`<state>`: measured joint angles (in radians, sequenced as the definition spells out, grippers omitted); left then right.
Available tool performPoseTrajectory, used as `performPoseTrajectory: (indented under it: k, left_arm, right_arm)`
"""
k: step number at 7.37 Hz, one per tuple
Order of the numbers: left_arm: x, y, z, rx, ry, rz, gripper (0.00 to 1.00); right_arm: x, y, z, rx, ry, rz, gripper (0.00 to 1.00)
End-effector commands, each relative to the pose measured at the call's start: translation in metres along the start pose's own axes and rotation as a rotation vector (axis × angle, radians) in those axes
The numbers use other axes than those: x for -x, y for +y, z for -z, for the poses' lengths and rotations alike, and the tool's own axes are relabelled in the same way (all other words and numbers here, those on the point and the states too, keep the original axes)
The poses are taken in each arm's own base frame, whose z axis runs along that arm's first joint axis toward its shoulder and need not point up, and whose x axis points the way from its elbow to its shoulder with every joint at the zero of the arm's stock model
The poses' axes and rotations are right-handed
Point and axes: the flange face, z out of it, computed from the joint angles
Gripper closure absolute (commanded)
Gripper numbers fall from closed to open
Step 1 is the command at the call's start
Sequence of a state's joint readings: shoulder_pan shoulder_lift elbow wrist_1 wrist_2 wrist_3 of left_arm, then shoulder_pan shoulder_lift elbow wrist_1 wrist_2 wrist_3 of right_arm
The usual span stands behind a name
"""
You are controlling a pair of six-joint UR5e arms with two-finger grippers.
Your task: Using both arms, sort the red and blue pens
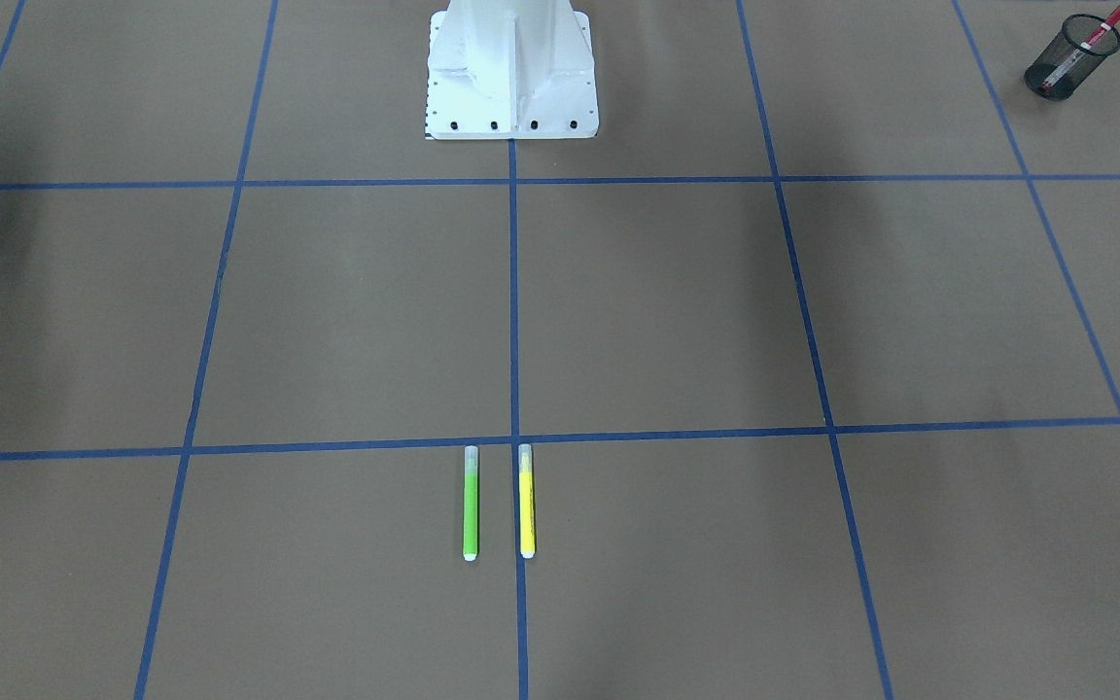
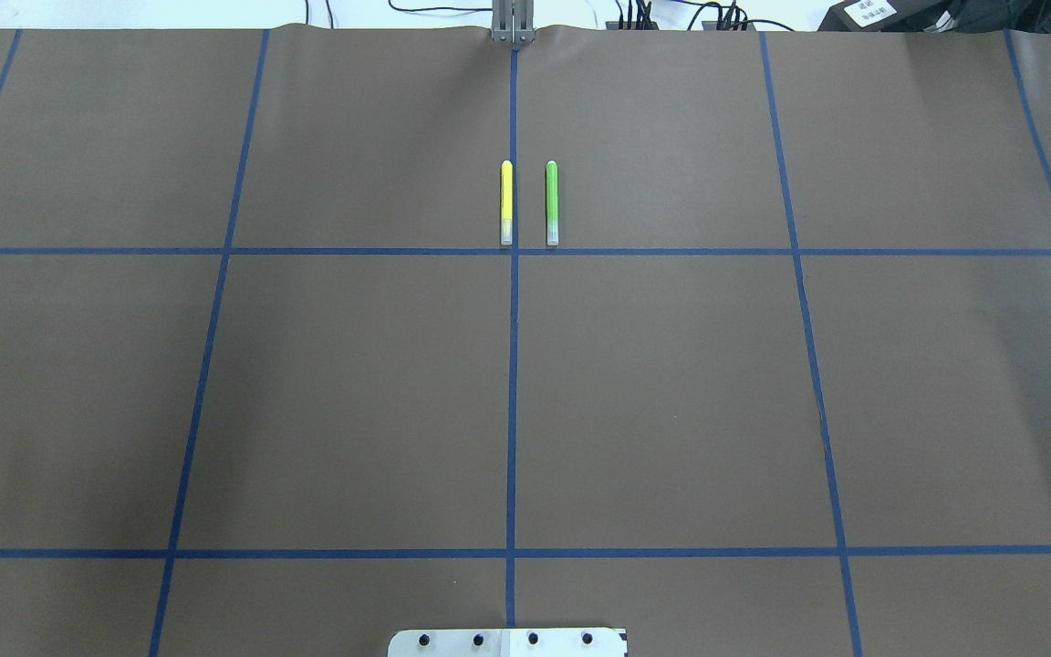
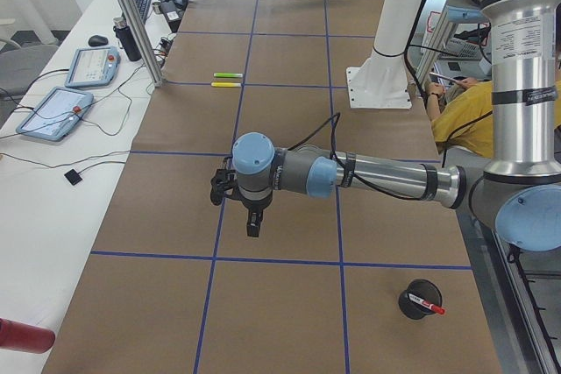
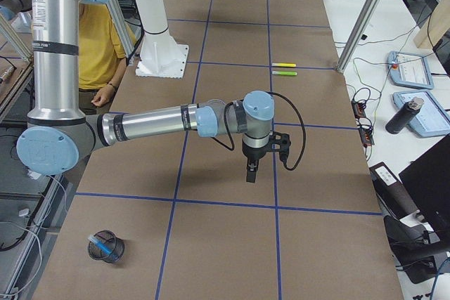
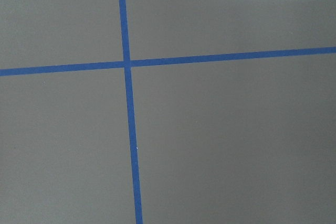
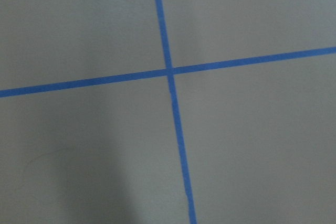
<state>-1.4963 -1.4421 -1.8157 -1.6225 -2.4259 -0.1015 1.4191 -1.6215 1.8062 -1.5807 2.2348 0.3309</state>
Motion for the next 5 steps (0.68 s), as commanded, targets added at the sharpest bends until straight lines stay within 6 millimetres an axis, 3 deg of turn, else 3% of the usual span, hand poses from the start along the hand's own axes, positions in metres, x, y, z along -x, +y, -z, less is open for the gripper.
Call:
performPoseTrajectory:
  k: [1,4,5]
  left_arm:
    - [0.000,-0.002,0.002,-0.005,-0.005,-0.008,0.00]
    - [0.001,0.003,0.000,-0.002,-0.023,-0.025,0.00]
    - [0.010,0.007,-0.006,0.014,-0.042,-0.117,0.00]
  right_arm:
    - [-0.004,0.003,-0.010,0.009,0.032,0.073,0.00]
    - [-0.023,0.016,-0.021,0.040,0.053,0.188,0.00]
    - [-0.031,0.023,-0.021,0.044,0.046,0.202,0.00]
